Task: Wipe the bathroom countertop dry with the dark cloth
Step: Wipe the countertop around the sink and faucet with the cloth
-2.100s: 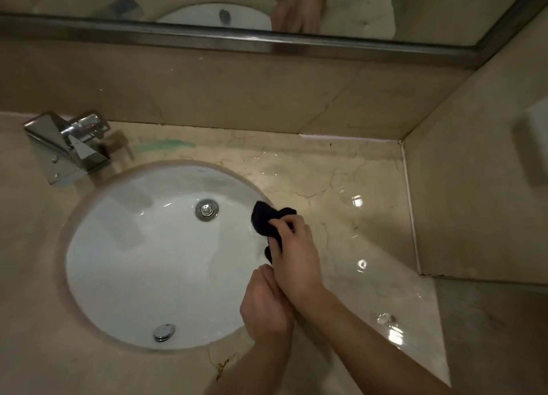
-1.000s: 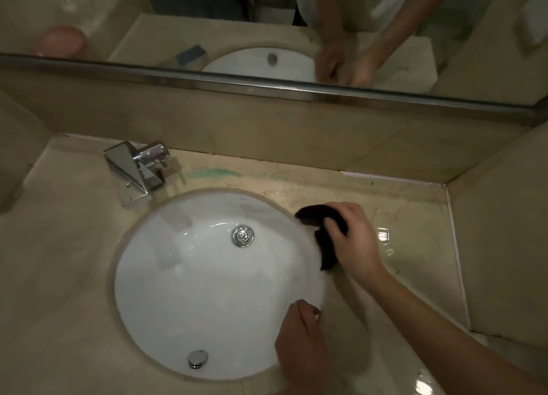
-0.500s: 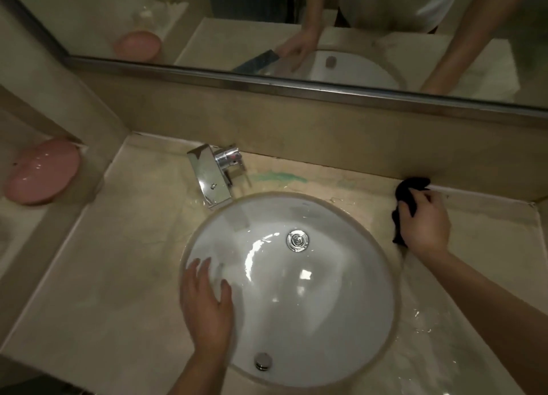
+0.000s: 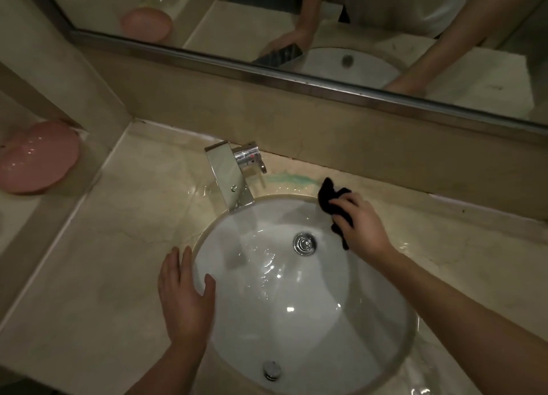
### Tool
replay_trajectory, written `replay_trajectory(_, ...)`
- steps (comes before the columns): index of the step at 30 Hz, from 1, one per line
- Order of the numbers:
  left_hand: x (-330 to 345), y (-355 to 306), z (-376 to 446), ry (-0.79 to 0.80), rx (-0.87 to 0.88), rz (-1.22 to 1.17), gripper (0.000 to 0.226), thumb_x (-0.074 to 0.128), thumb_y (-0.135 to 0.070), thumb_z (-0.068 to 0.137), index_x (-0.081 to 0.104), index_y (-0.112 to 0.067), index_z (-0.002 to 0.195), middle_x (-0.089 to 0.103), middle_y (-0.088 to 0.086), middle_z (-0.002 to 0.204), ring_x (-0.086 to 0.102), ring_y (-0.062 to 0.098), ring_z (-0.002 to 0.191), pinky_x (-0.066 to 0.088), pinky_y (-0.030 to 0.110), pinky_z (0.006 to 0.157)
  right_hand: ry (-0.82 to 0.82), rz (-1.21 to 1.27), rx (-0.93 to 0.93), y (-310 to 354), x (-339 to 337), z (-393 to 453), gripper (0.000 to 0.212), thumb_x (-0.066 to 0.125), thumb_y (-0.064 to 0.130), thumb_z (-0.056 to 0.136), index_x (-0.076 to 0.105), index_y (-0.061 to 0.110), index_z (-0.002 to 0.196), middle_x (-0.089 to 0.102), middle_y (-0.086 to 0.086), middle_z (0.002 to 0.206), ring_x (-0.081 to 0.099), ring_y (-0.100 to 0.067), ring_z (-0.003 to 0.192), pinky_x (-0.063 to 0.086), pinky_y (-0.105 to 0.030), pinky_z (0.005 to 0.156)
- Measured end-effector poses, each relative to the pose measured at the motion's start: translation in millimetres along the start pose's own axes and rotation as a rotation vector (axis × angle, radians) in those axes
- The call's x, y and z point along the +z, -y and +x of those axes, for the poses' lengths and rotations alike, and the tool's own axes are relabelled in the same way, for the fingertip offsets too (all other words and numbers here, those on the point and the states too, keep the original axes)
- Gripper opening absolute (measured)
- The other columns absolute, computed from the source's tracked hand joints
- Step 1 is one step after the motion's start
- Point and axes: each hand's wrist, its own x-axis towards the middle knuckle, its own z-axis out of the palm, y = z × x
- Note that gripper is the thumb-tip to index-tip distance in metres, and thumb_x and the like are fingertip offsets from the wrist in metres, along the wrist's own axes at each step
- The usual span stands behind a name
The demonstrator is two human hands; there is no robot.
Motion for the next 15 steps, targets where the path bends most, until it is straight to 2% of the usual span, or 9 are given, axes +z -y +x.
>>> replay_trajectory(2, 0, 0, 0, -0.002, -0.007, -0.014, 0.066, 0.072, -0.012, 0.086, 0.045, -0.012, 0.146, 0.036, 0.012, 0.156, 0.03, 0.033, 0.145, 0.028, 0.05, 0.118, 0.046, 0.241, 0.096, 11, -1, -7, 0.025, 0.062, 0.011, 0.097, 0.07, 0.021, 0.118, 0.061, -0.001, 0.123, 0.061, -0.005, 0.101, 0.047, -0.02, 0.088)
replay_trajectory(4, -1, -2, -1, -0.01, -0.01, -0.039, 0.061, 0.061, -0.022, 0.088, 0.045, -0.012, 0.146, 0.036, 0.011, 0.156, 0.03, 0.033, 0.145, 0.029, 0.051, 0.117, -0.087, 0.451, 0.195, 14, -13, -10, 0.023, 0.062, 0.012, 0.097, 0.072, 0.025, 0.114, 0.067, 0.001, 0.114, 0.066, -0.012, 0.101, 0.051, -0.029, 0.089)
replay_trajectory(6, -2, -3, -1, -0.019, -0.005, -0.057, 0.063, 0.048, -0.033, 0.087, 0.046, -0.012, 0.146, 0.036, 0.01, 0.157, 0.03, 0.032, 0.146, 0.029, 0.052, 0.118, -0.255, 0.489, 0.284, 5, -31, -8, 0.021, 0.062, 0.016, 0.097, 0.072, 0.022, 0.114, 0.072, -0.003, 0.109, 0.068, -0.021, 0.101, 0.052, -0.036, 0.089)
replay_trajectory(9, -1, -3, 0, -0.025, 0.011, -0.045, 0.065, 0.042, -0.036, 0.086, 0.047, -0.011, 0.146, 0.037, 0.012, 0.156, 0.031, 0.033, 0.145, 0.03, 0.053, 0.117, -0.379, 0.423, 0.382, -19, -45, 0, 0.025, 0.059, 0.027, 0.097, 0.07, 0.022, 0.119, 0.071, -0.007, 0.107, 0.067, -0.027, 0.101, 0.053, -0.044, 0.092)
replay_trajectory(11, 1, -6, -3, -0.029, 0.011, -0.061, 0.065, 0.043, -0.035, 0.086, 0.046, -0.011, 0.146, 0.037, 0.012, 0.156, 0.031, 0.034, 0.145, 0.03, 0.053, 0.117, -0.362, 0.279, 0.411, -28, -43, 4, 0.035, 0.055, 0.036, 0.094, 0.068, 0.021, 0.123, 0.068, -0.012, 0.111, 0.064, -0.031, 0.105, 0.05, -0.041, 0.092)
replay_trajectory(13, 1, -9, -7, -0.035, 0.028, -0.064, 0.065, 0.043, -0.034, 0.087, 0.045, -0.011, 0.147, 0.037, 0.012, 0.157, 0.032, 0.034, 0.145, 0.029, 0.053, 0.117, -0.347, 0.149, 0.418, -26, -29, 9, 0.036, 0.059, 0.028, 0.096, 0.065, 0.016, 0.13, 0.061, -0.014, 0.124, 0.059, -0.032, 0.113, 0.044, -0.034, 0.094)
replay_trajectory(15, 4, -4, -2, -0.03, 0.027, -0.051, 0.065, 0.044, -0.032, 0.086, 0.046, -0.01, 0.147, 0.037, 0.013, 0.156, 0.032, 0.035, 0.145, 0.029, 0.054, 0.117, -0.344, 0.055, 0.35, -10, -5, 26, 0.036, 0.061, 0.018, 0.096, 0.065, 0.011, 0.131, 0.056, -0.014, 0.131, 0.055, -0.032, 0.118, 0.042, -0.034, 0.095)
